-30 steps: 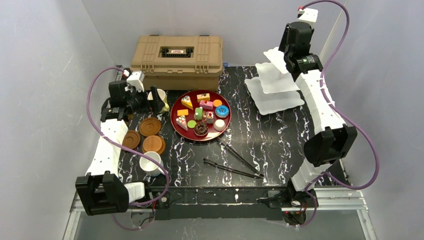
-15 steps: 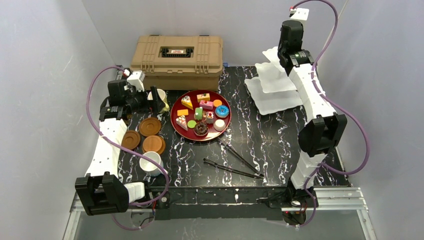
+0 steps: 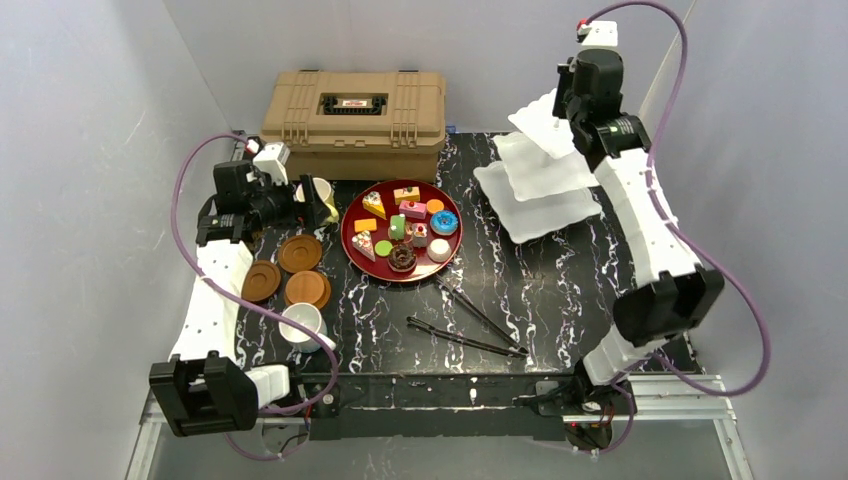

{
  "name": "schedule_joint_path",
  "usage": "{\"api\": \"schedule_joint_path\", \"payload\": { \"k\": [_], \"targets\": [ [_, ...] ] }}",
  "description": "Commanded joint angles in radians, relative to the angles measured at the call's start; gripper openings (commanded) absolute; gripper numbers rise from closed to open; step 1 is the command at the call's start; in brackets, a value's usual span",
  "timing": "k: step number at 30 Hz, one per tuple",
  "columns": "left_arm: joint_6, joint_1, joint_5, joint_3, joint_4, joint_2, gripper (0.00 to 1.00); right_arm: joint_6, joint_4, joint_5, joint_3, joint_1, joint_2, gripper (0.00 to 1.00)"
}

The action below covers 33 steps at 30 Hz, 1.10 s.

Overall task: Serve the afternoon tea
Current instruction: Move the desert table to the center of the board.

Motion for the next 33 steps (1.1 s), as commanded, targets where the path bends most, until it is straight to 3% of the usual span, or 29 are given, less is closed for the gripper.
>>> {"api": "schedule_joint_path", "payload": {
  "k": [1,11,22,33],
  "targets": [
    [0.015,0.005,0.028,0.047,-0.045,-0.048,0.89,-0.005,0.052,-0.124,-0.041,0.011,-0.192,0.01],
    [0.021,0.004,0.042,0.034,-0.061,-0.087,0.89,-0.073,0.015,-0.253,-0.197,0.013,-0.353,0.01],
    [0.018,0.006,0.055,0.040,-0.069,-0.093,0.89,-0.158,0.079,-0.498,-0.369,0.013,-0.471,0.01],
    [0.020,0.005,0.059,0.028,-0.072,-0.075,0.89,-0.226,0.032,-0.459,-0.375,0.013,-0.488,0.01]
  ]
}}
